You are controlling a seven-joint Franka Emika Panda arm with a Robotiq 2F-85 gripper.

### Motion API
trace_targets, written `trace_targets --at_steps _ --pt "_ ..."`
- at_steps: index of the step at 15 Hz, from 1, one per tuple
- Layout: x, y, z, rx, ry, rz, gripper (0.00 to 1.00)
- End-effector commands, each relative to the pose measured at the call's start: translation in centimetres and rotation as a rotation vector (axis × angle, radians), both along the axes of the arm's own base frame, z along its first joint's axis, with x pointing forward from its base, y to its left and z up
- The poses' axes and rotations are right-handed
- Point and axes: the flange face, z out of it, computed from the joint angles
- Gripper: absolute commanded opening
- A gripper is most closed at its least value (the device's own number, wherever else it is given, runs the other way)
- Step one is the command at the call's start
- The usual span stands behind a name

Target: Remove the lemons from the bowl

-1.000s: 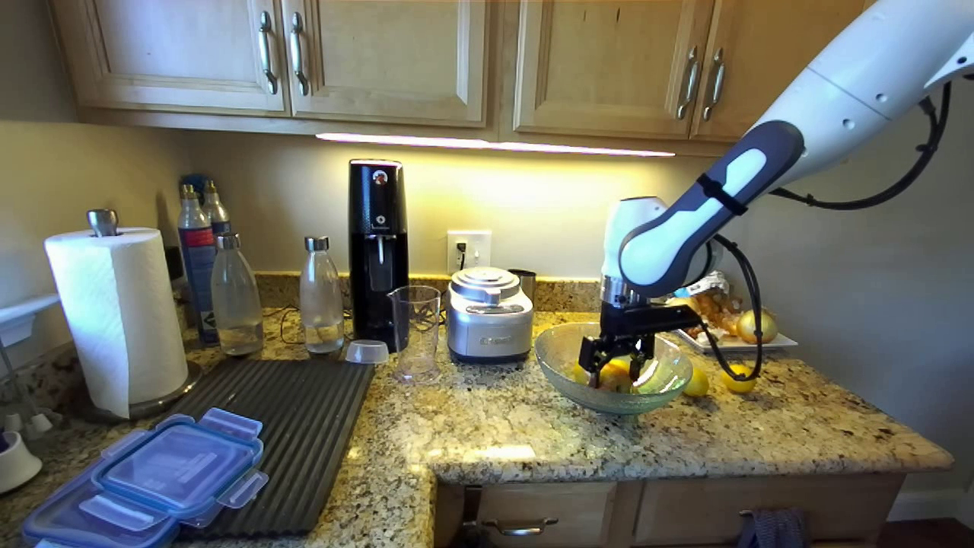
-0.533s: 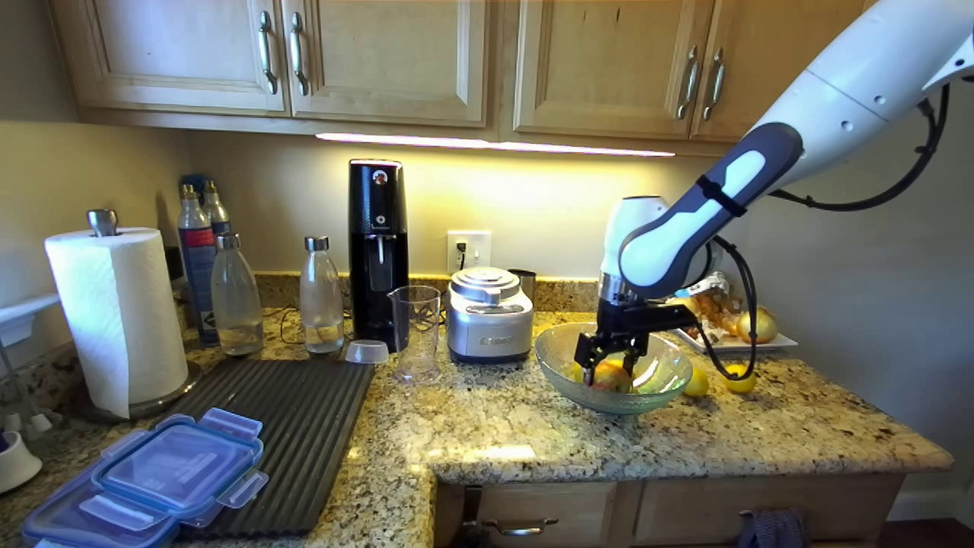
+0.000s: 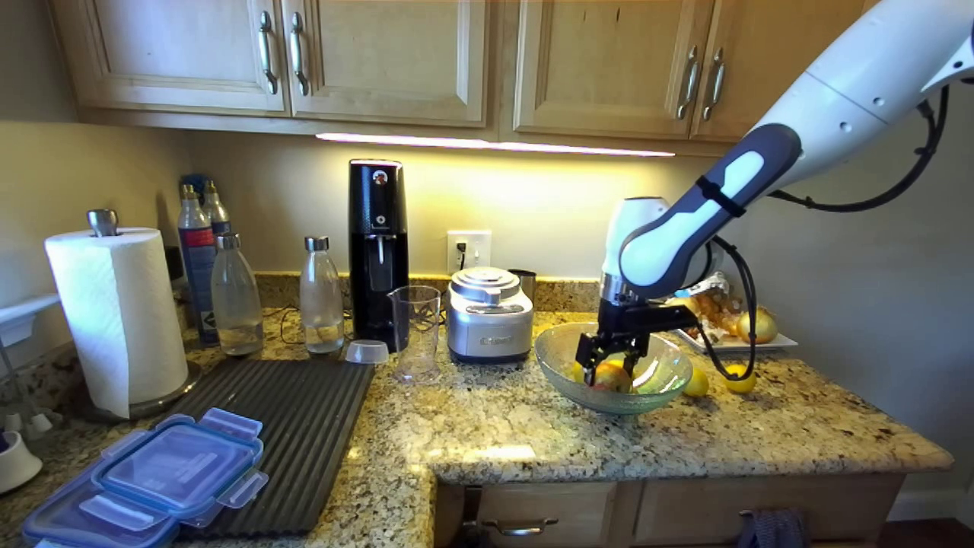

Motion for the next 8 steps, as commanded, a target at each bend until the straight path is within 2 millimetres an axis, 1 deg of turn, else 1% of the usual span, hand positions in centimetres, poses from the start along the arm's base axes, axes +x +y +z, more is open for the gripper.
trace_targets --at_steps 1,2,3,4,8 --pt "-0.2 -0.5 -0.4 0.027 0.019 0.006 0.79" --pt "-0.2 -0.4 -0.3 0.028 0.022 0.007 0.72" --pt "-0.2 -0.4 0.1 0.033 0.019 0.012 0.7" --pt "-0.2 -0.4 0.5 0.034 0.014 0.013 0.66" --pt "-0.3 -0.5 1.9 0.048 0.016 0.014 0.66"
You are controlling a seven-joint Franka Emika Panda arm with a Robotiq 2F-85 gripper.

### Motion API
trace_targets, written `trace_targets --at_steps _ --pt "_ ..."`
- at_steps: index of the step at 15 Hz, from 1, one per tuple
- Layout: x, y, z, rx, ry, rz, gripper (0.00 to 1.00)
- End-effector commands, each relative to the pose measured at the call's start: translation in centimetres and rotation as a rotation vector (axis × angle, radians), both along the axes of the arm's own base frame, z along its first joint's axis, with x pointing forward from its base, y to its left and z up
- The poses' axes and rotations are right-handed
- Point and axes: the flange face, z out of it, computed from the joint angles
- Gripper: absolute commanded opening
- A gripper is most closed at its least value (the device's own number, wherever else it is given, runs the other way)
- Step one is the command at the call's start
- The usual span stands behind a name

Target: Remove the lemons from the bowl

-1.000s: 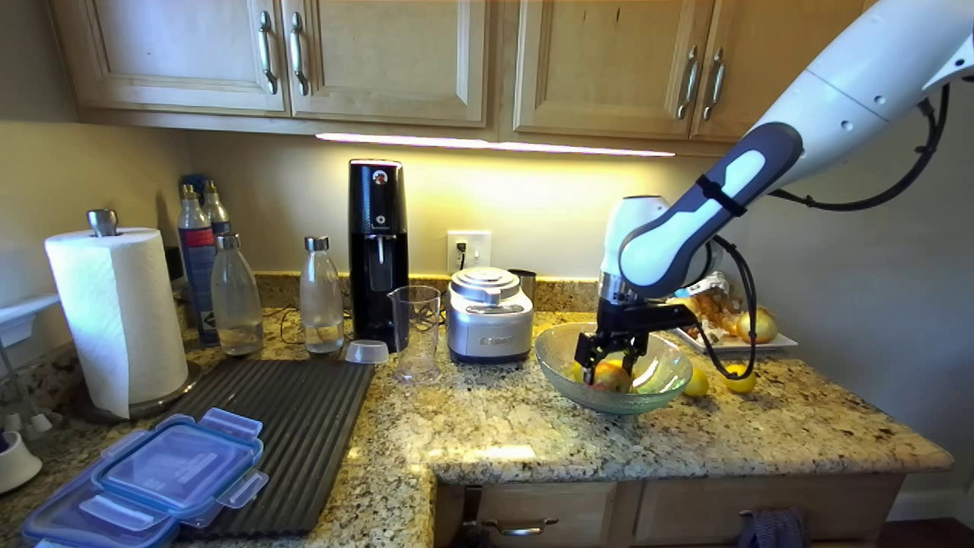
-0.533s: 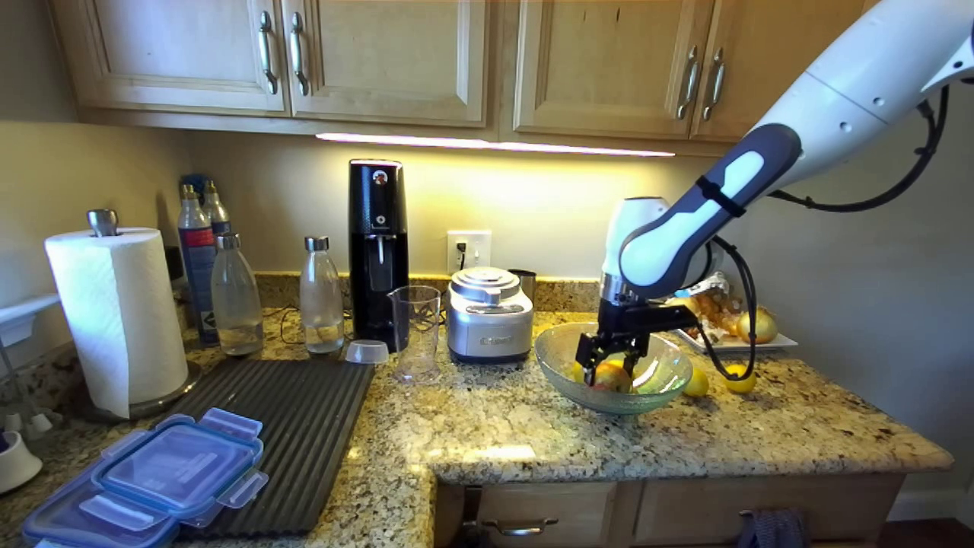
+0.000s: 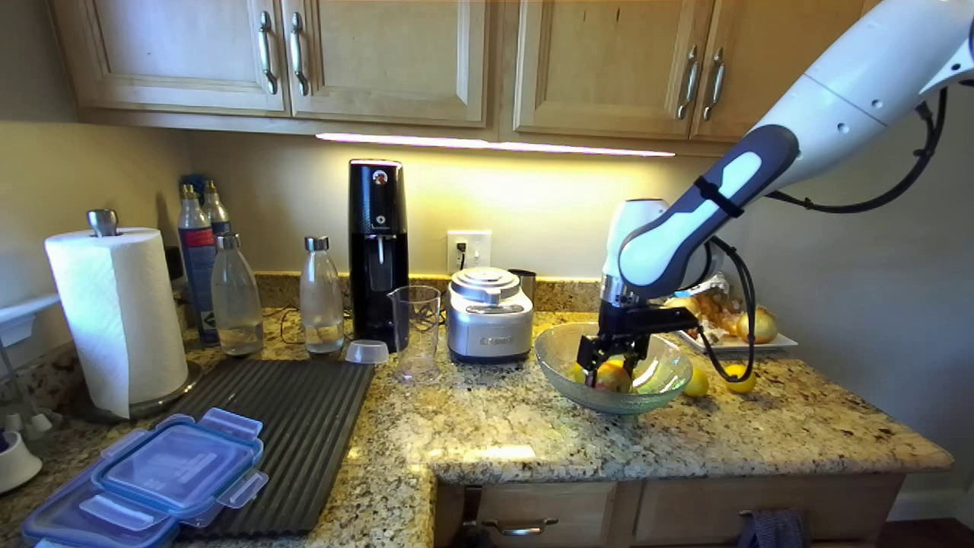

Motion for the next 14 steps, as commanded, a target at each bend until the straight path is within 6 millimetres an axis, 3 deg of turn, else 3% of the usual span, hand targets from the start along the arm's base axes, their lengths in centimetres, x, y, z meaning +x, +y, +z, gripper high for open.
trace_targets --at_steps 1,4,9,14 --pt "-0.3 -0.4 2.5 0.045 0.011 0.006 0.66" --pt "-0.4 -0.6 4.7 0.068 0.013 0.003 0.66" --pt "-0.2 -1.9 10.8 0.046 -0.023 -0.009 0.66" --pt "0.2 -5.0 16.8 0.011 -0.062 -0.066 0.66"
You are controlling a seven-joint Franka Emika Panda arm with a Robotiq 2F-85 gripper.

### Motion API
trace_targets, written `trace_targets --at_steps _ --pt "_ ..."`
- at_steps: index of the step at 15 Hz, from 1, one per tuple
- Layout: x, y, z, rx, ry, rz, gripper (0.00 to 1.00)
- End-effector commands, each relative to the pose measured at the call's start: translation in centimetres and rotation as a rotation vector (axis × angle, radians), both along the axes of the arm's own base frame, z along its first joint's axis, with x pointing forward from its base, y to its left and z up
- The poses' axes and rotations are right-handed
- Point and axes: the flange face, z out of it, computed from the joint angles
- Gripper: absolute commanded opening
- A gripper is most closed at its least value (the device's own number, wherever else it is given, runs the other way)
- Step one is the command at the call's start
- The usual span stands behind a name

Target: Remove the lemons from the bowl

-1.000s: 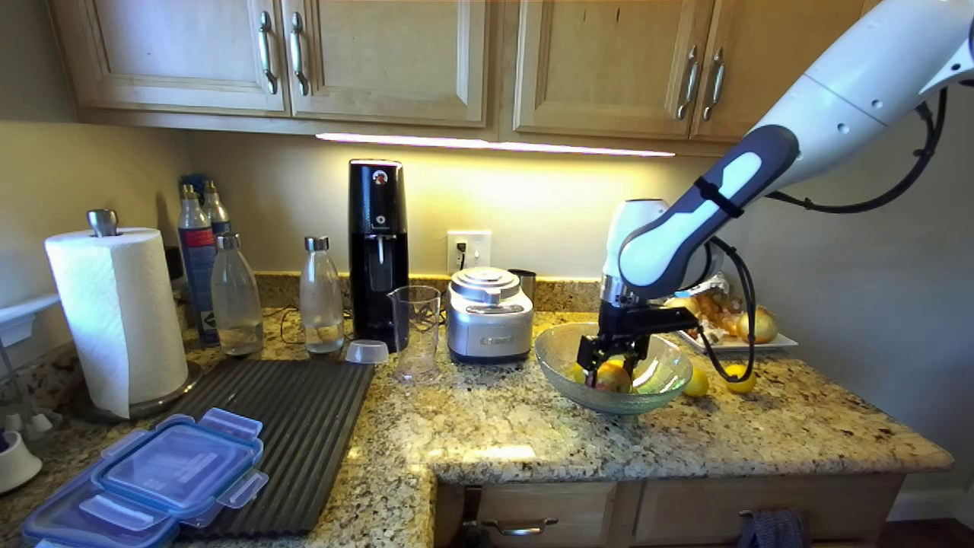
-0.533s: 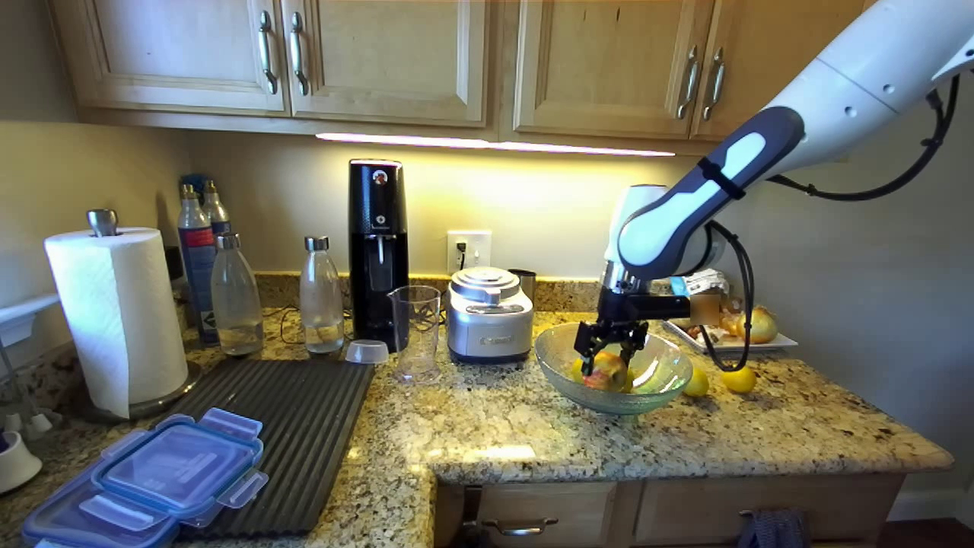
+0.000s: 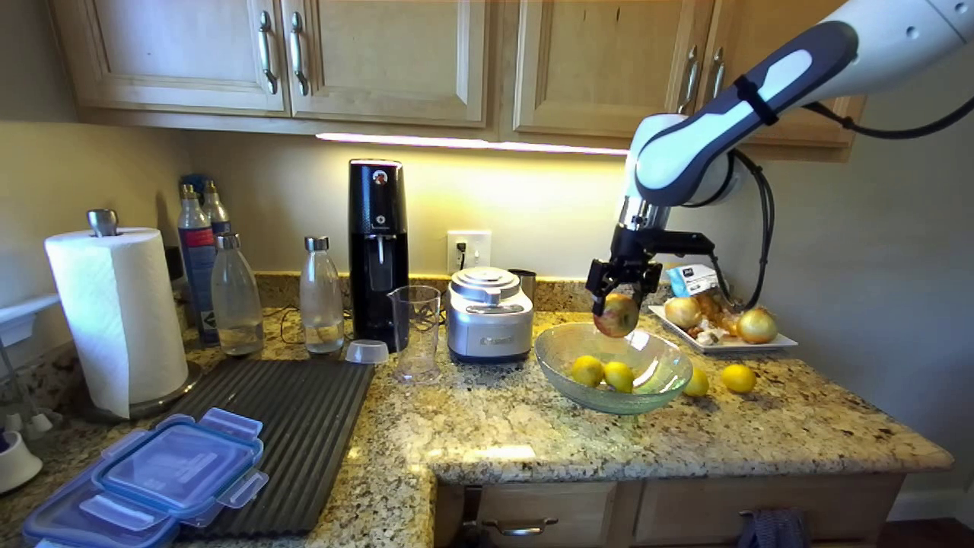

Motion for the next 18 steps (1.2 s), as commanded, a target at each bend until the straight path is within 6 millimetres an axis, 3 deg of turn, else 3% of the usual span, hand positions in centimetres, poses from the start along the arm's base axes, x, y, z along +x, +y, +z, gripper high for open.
trace_targets --at_steps 1,5,8,13,18 --pt "-0.9 -3.8 4.5 -0.047 -0.042 -0.065 0.66" --pt "0.3 -9.3 5.8 -0.105 -0.091 -0.181 0.66" --pt "0.8 -13.7 5.0 -0.147 -0.091 -0.273 0.66" --pt "1.0 -19.3 0.9 -0.186 -0.062 -0.401 0.66" --pt "1.5 -21.6 -4.8 -0.185 -0.069 -0.474 0.66"
